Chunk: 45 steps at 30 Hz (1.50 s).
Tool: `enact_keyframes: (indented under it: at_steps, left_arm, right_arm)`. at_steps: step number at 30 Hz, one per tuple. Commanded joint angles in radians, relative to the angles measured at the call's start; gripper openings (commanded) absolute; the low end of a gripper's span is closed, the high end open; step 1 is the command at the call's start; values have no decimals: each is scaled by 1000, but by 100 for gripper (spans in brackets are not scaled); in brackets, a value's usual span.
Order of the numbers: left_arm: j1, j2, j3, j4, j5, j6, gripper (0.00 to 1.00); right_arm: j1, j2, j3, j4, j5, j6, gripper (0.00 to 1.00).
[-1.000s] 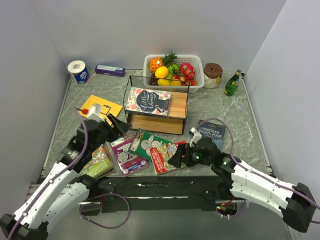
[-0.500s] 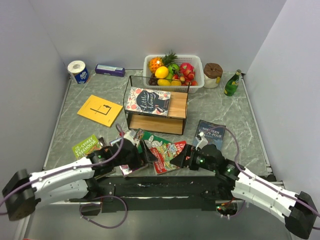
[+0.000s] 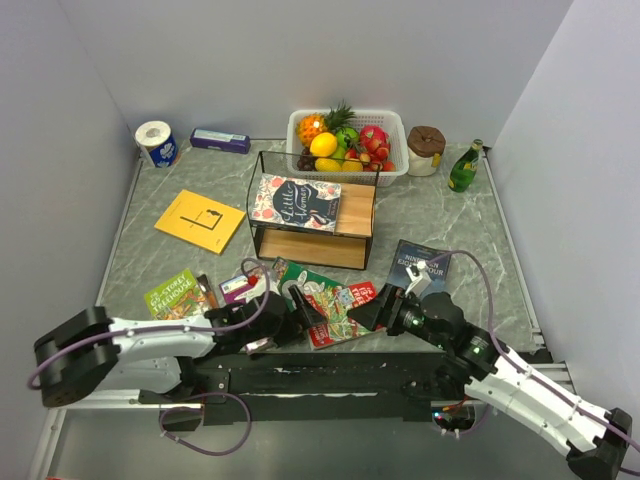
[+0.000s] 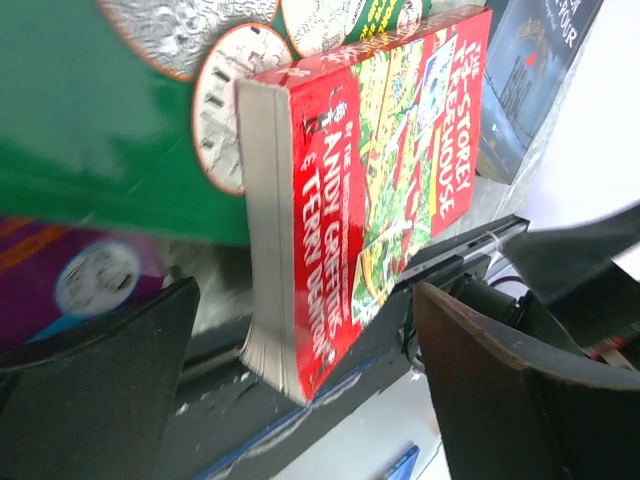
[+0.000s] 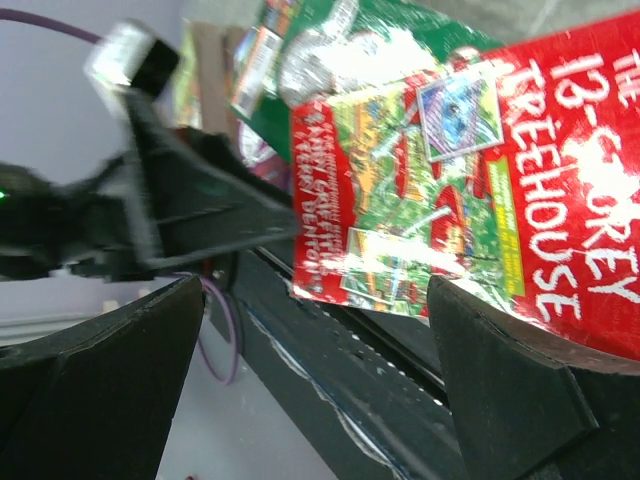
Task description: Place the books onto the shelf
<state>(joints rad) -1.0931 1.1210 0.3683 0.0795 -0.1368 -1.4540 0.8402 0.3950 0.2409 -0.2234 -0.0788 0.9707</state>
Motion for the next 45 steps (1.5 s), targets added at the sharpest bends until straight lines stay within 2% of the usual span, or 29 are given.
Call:
enact_keyframes:
  at_steps: [1,3,4,6,7,9,10,13,15,19,22,26,28,31,34,36,41,45]
  left_arm:
    - [-4,124,21,221,6,20,86]
    - [-4,163,32,252,25,26,78]
    - [-4,187,34,270,45,30,66]
    - [-5,200,26,308,57,29,53]
    - [-4,194,23,315,59,29,41]
    - [-5,171,12,309,51,32,30]
    - [-5,131,11,298,46,40,20]
    - [-14,9,29,209,14,75,6]
    - [-40,-70,72,105,-35,99,1]
    - [-73,-275,184,-56,-106,191,1]
    - [-80,-363,283,-191,-155,239,1]
    - [-85,-452,400,-280,-233,279,1]
    - [-85,-490,434,-299,-315,302,1]
    - [-85,-538,445,-241,-424,311,1]
    - [-85,-570,402,-88,-472,320,1]
    - [-85,-560,380,50,-471,342,1]
    - [-85,-488,425,137,-403,353,1]
    - [-85,-445,445,160,-370,354,1]
  right_arm:
    - [5,-67,55,-56,45,-12,99]
    - [7,-91,55,-76,47,-10,99]
    - [7,-97,57,-83,48,-9,99]
    - [7,-111,60,-97,51,-10,99]
    - [8,-116,64,-106,54,-10,99]
    - [7,-125,69,-114,56,-15,99]
    - [5,-127,74,-119,54,-15,99]
    - [7,-131,99,-126,56,-29,99]
    - [7,-128,124,-125,50,-59,99]
    - [8,-94,256,-132,39,-134,99]
    - [8,-62,364,-140,24,-197,99]
    - [8,-39,478,-119,8,-273,99]
    - [8,-25,521,-91,8,-282,99]
    - [8,-16,514,-4,2,-265,99]
    - [10,1,457,144,-6,-213,99]
    - [8,22,417,220,-21,-173,99]
    - [10,143,397,476,-56,-112,99]
    - [8,244,449,544,-88,-106,99]
